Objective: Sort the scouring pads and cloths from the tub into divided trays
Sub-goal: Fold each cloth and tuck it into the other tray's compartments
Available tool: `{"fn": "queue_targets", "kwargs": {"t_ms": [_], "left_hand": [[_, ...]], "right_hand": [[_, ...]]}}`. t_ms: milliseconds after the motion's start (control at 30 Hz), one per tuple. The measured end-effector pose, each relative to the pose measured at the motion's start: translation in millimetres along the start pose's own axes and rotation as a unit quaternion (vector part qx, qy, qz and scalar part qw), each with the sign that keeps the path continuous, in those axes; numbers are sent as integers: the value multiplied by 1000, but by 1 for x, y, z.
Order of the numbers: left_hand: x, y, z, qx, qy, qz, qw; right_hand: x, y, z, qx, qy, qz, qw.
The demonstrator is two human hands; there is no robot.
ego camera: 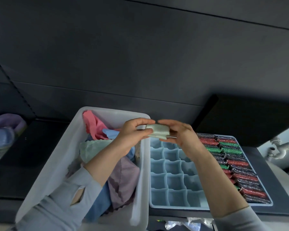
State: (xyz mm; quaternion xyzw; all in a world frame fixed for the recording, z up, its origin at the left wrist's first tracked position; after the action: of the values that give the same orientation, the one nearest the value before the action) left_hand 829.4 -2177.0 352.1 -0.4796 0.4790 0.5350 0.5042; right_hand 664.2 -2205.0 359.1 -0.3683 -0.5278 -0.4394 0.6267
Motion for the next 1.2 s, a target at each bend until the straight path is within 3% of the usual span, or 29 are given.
{"fn": "queue_targets", "kwargs": {"t_ms": [133,200,300,367,433,700,933,1200], "left_hand": [[9,9,-13,35,48,-61,996],[18,10,-21,29,84,-141,986],[38,19,-28,50,173,-385,905],[61,29,-26,104,178,-483,851],[72,34,-23,108,203,-517,824],[77,18,-30,116,171,-502,840],[83,14,-33,114,160,-490,849],[80,16,-31,98,176,-501,842]], "right_hand": [[-14,-12,-10,74,30,98,992],[-27,-32,-22,35,32,149,988],[-55,-74,-40,-97,28,249,963],[-78,-83,-46,-120,46,286,949],[-96,-81,-49,-123,50,320,938],[-108,-45,-70,-115,3,425,898],[-117,-16,-84,-52,-49,593,802],[-116,-10,-86,-61,-114,585,801]]}}
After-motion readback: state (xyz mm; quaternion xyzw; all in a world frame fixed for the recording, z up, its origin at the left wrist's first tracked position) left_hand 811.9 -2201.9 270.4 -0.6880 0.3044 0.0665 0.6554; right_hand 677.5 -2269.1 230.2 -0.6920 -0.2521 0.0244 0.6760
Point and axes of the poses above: each hand's wrist, its own z-axis away from the middle knuckle, its own y-axis out of the palm, x = y × z, the point moved 7 cm from there along -z, towards the middle knuckle
